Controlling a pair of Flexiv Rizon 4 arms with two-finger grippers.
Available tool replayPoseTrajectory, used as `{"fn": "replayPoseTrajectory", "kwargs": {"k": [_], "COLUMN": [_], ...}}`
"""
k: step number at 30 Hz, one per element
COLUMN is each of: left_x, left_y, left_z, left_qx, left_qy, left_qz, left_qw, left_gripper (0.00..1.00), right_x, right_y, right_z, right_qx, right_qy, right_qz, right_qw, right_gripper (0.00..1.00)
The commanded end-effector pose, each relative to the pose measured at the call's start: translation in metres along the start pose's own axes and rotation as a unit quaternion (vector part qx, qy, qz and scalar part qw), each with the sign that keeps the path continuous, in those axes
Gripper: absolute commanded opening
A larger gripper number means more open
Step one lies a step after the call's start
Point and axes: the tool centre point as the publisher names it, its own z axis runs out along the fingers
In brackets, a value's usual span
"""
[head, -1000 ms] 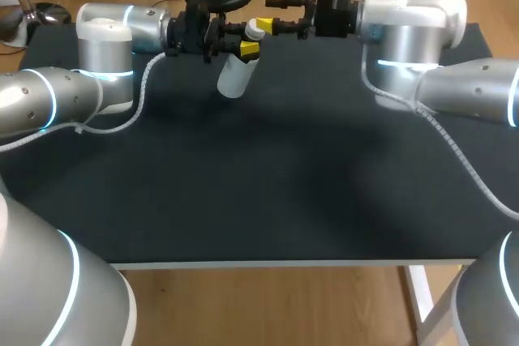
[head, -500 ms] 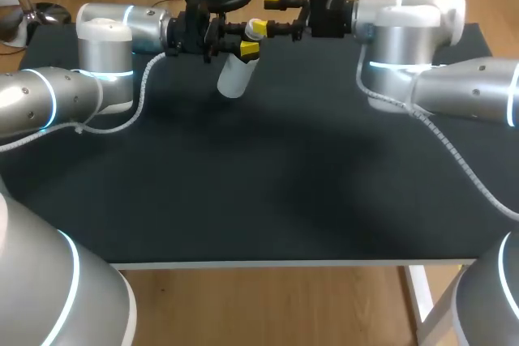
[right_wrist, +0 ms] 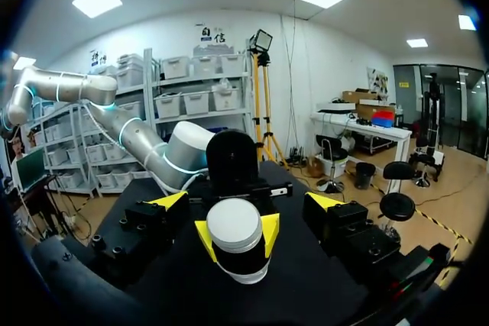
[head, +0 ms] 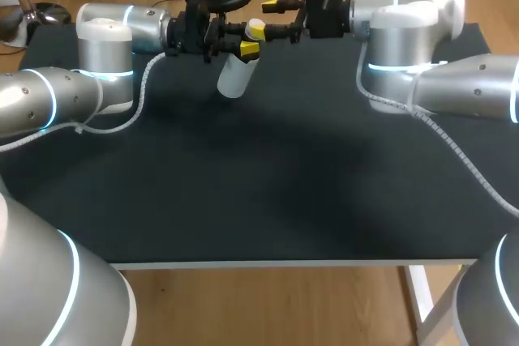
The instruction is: Unscrew the bottle cap
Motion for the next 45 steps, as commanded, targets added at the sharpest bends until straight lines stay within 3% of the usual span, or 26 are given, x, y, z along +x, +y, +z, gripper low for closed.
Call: {"fn": "replayPoseTrajectory", "kwargs": {"k": [1,10,12,14,20,23,25,26,31,35,45], "left_x": [-0.002,-0.002,-0.002,-0.002,-0.002,-0.002,-0.002,-0.002,-0.002,-0.002,-0.002], "left_y": [0.001,0.001,0.001,0.001,0.001,0.001,0.001,0.001,0.001,0.001,0.001], "left_z": [0.000,0.000,0.000,0.000,0.000,0.000,0.000,0.000,0.000,0.000,0.000], "left_qx": [0.001,0.001,0.001,0.001,0.001,0.001,0.001,0.001,0.001,0.001,0.001], "left_qy": [0.002,0.002,0.002,0.002,0.002,0.002,0.002,0.002,0.002,0.002,0.002], "left_qz": [0.001,0.001,0.001,0.001,0.001,0.001,0.001,0.001,0.001,0.001,0.001], "left_qw": [1.000,1.000,1.000,1.000,1.000,1.000,1.000,1.000,1.000,1.000,1.000], "left_gripper": [0.00,0.00,0.00,0.00,0.00,0.00,0.00,0.00,0.00,0.00,0.00], "right_x": [0.003,0.003,0.002,0.002,0.002,0.003,0.003,0.002,0.002,0.000,0.002], "right_y": [0.000,-0.004,-0.005,-0.006,-0.006,-0.006,-0.006,-0.006,-0.007,-0.009,-0.008], "right_z": [0.001,-0.001,-0.001,-0.002,-0.002,-0.002,-0.002,-0.002,-0.002,-0.001,0.010], "right_qx": [0.008,0.019,0.023,0.026,0.033,0.035,0.036,0.036,0.036,0.025,-0.024], "right_qy": [0.004,0.004,0.002,0.001,0.001,0.002,0.003,0.003,0.016,0.050,0.203], "right_qz": [-0.001,0.001,0.003,0.003,-0.001,-0.002,-0.003,-0.004,-0.012,-0.025,-0.053], "right_qw": [1.000,1.000,1.000,1.000,0.999,0.999,0.999,0.999,0.999,0.998,0.977], "right_gripper": [1.00,1.00,0.48,0.38,0.38,0.32,0.07,0.00,0.00,0.00,0.00]}}
